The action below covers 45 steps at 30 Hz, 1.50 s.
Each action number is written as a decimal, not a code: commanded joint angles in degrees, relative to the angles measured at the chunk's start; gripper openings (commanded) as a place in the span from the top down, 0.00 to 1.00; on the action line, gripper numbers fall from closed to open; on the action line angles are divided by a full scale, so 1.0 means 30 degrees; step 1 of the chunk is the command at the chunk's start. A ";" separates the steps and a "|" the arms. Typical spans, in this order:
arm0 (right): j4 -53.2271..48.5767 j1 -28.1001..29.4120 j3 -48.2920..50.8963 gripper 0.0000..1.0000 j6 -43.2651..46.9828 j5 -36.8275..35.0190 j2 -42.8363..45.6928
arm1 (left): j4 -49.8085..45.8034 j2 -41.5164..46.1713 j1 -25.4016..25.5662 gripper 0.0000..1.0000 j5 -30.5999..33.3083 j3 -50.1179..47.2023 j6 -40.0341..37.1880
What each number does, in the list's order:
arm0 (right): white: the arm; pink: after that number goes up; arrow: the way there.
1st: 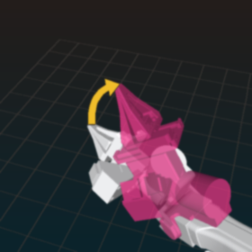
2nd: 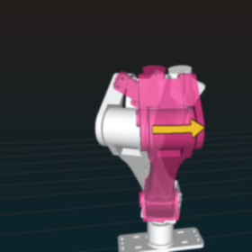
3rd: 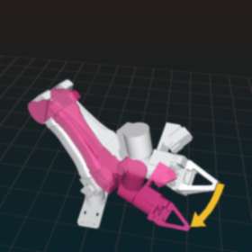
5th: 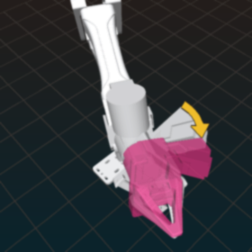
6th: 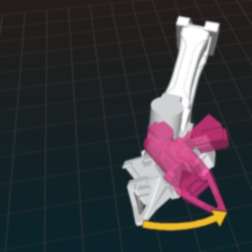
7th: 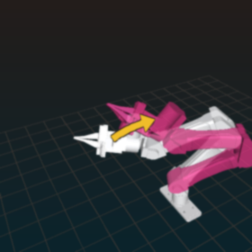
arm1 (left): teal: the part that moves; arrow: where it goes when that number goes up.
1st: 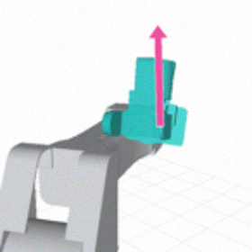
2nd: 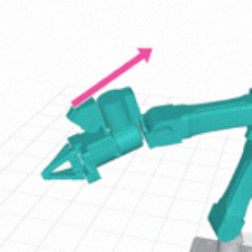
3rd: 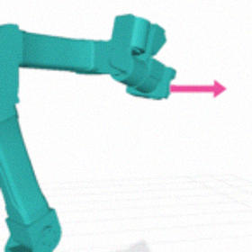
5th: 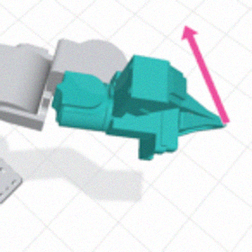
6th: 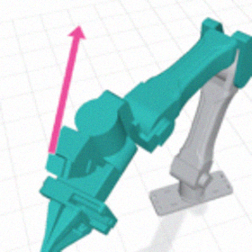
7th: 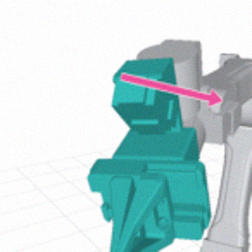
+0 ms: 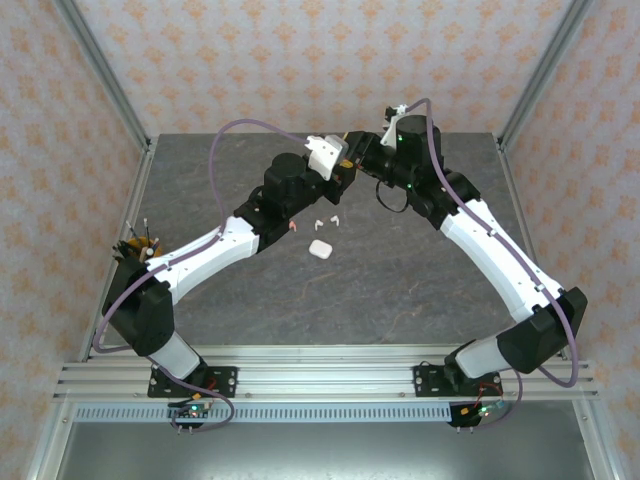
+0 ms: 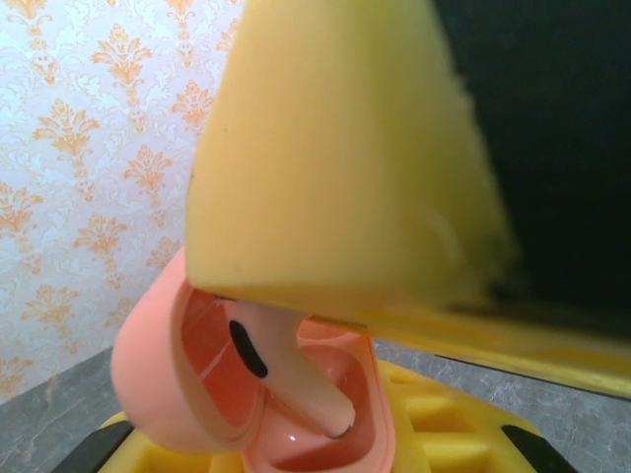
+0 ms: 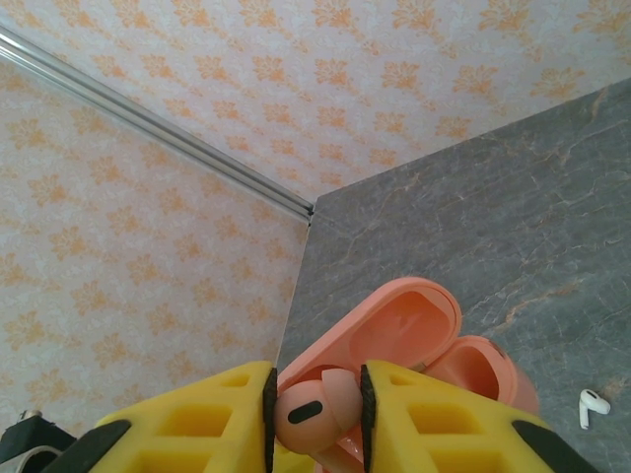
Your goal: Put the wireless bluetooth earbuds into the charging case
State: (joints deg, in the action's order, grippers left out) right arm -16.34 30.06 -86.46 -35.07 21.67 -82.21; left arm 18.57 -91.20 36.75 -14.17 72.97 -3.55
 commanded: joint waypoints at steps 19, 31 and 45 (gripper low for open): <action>-0.1014 0.0467 0.0102 0.72 0.0410 0.1362 -0.0942 | 0.1197 0.0926 0.0508 1.00 -0.0585 0.0989 -0.0881; -0.1412 0.0321 0.0254 0.61 0.0557 0.0168 -0.0411 | 0.1135 0.1089 0.0523 1.00 -0.0289 0.0786 -0.1017; -0.1497 0.0152 0.0275 0.50 0.0411 0.0075 0.0331 | 0.1106 0.1193 0.0523 1.00 -0.0151 0.0653 -0.1043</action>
State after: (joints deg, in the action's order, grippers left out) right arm -17.21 29.80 -86.46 -32.77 20.21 -82.02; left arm 16.10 -90.24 37.01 -13.08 73.01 -4.60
